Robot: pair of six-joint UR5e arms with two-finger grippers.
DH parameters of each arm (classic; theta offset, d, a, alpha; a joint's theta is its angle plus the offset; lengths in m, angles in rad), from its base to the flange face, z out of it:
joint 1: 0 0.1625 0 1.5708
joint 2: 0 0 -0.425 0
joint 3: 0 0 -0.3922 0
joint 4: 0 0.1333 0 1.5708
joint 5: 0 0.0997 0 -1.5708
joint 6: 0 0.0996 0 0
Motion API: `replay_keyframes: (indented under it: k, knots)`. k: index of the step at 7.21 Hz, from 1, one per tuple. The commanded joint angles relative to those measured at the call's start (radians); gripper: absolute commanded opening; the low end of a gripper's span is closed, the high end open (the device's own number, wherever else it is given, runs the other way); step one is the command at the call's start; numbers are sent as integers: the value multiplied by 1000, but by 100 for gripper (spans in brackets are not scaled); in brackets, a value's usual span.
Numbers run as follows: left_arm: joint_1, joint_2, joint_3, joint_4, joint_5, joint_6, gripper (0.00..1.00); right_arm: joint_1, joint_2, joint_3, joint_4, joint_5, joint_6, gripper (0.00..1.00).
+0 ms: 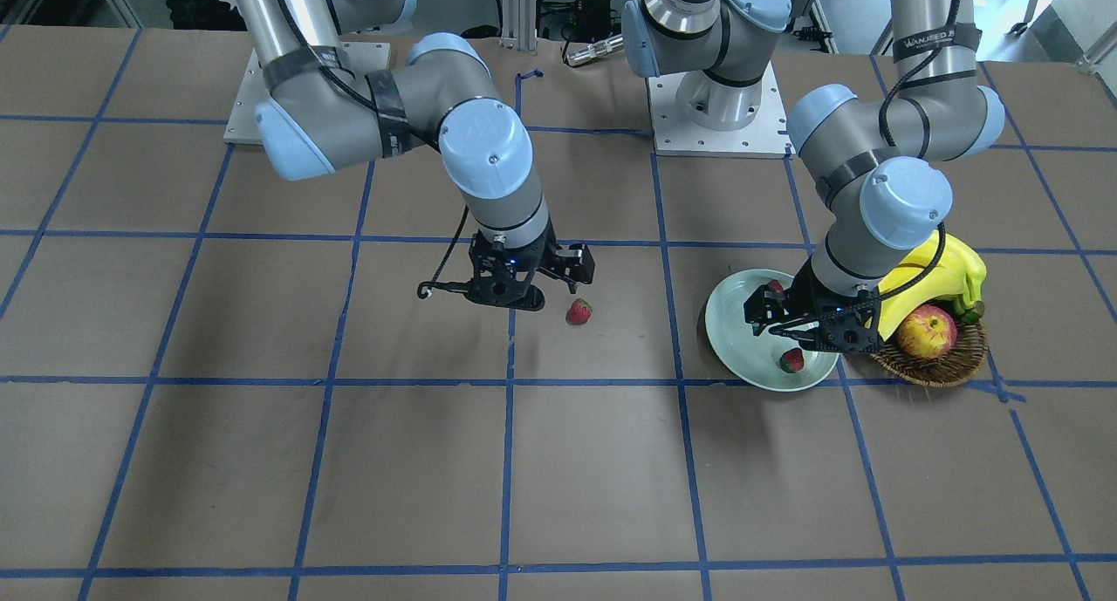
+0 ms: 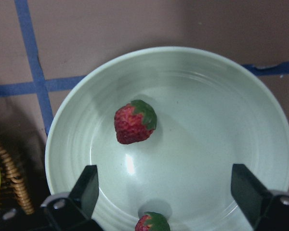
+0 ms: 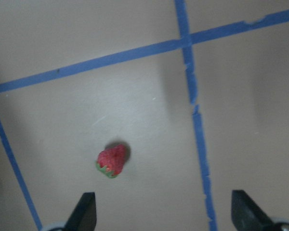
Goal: Collect all strawberries into plate
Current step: 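Release the strawberry into the plate with the left gripper while the right opens and withdraws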
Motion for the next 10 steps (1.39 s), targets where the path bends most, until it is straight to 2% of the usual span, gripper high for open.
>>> replay_keyframes:
  k: [1, 2, 3, 4, 5, 6, 9, 10]
  knots:
    - [-69, 0, 15, -5, -37, -7, 97, -144, -169, -23, 206, -84, -135, 100]
    - [-143, -16, 18, 15, -37, -7, 97, -194, -207, -94, 349, -97, -187, 100]
    - [-218, -29, 38, 21, -51, -26, 97, -223, -221, -204, 489, -155, -256, 100]
    - [-266, -63, 67, 27, -130, -27, 97, -251, -222, -321, 616, -169, -284, 100]
    - [-304, -104, 84, 43, -213, -23, 97, -280, -223, -381, 659, -176, -292, 100]
    - [-364, -127, 84, 43, -206, -33, 100, -286, -225, -382, 647, -171, -321, 100]
    - [-461, -160, 87, 35, -192, -43, 100, -286, -242, -323, 428, -177, -382, 100]
    - [-497, -163, 78, 32, -180, -53, 100, -286, -245, -316, 426, -179, -420, 100]
